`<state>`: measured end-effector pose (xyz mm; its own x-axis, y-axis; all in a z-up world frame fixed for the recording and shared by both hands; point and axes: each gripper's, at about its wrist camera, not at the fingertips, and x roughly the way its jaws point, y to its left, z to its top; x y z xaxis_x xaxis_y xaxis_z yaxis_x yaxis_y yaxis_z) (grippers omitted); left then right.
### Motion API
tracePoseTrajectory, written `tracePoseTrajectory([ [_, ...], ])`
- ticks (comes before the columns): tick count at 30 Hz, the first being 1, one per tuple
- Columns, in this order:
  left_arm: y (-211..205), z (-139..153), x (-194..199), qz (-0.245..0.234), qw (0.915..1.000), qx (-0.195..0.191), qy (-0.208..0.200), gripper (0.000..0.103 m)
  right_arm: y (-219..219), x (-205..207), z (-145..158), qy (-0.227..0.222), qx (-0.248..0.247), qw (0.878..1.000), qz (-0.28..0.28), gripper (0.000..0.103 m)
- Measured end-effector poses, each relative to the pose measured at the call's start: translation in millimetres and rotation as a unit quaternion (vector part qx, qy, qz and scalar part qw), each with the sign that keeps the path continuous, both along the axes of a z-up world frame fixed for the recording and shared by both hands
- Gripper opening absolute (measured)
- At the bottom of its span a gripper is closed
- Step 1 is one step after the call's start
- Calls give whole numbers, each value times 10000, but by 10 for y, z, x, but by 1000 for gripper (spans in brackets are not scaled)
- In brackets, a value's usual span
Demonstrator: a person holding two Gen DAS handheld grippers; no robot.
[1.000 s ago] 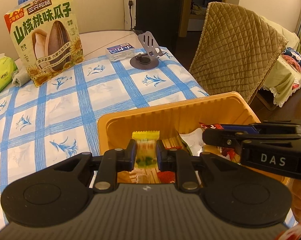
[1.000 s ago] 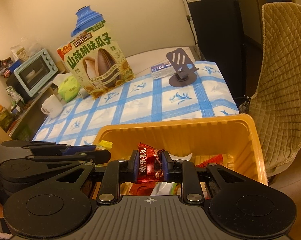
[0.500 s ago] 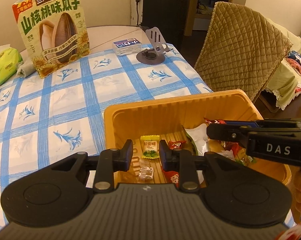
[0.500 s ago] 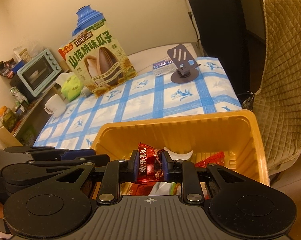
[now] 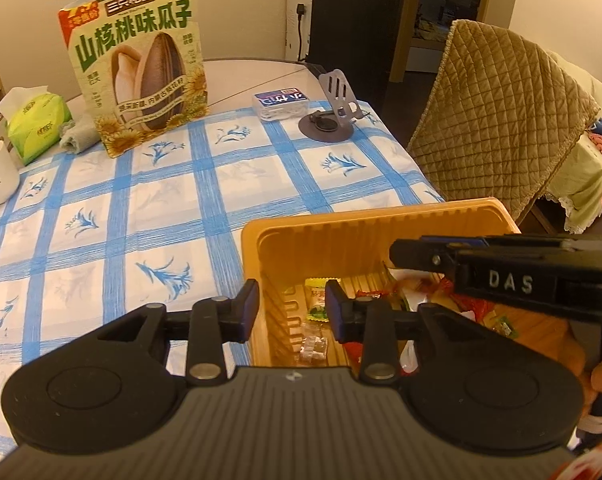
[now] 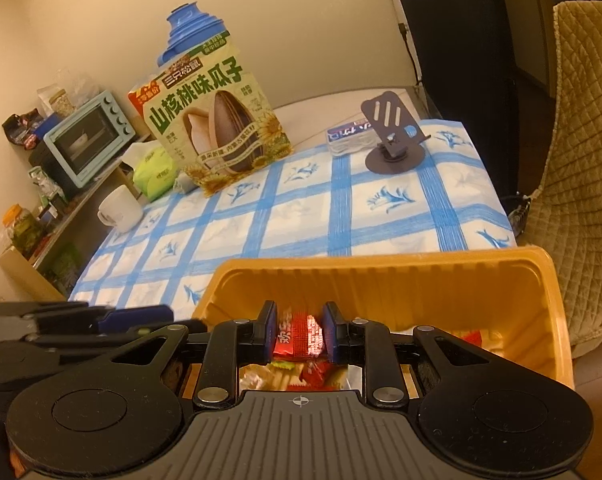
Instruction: Organize snacks
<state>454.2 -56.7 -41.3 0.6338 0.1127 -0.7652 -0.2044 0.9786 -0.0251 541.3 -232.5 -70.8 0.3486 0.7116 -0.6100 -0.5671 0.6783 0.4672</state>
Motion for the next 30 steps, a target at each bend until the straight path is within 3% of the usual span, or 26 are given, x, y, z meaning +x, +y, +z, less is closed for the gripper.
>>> tracePoseTrajectory([
  [1, 7, 7, -19, 18, 10000, 1, -4, 33, 5, 5, 3, 6, 2, 10000, -29, 30],
  [2, 10, 13, -38, 38, 10000, 3, -7, 33, 2, 4, 11, 3, 29, 10000, -46, 44],
  [4, 20, 27, -80, 81, 10000, -14, -9, 34, -42, -13, 38, -69, 155, 9998, -120, 59],
  [9, 5, 91, -209, 159, 9998, -63, -62, 47, -175, 3, 81, 50, 133, 9995, -269, 66],
  [11, -17, 125, -273, 173, 9998, -99, -99, 50, -261, -20, 103, 24, 79, 9993, -353, 76],
  [14, -54, 192, -364, 205, 9996, -154, -155, 57, -418, -84, 145, -2, 53, 9991, -432, 84],
  [18, -119, 308, -526, 215, 9992, -206, -254, 67, -669, -249, 226, -23, 18, 9984, -569, 90],
  [30, -330, 582, -1324, 93, 9982, -378, -451, 70, -1150, -1168, 564, -149, -230, 9971, -707, 95],
])
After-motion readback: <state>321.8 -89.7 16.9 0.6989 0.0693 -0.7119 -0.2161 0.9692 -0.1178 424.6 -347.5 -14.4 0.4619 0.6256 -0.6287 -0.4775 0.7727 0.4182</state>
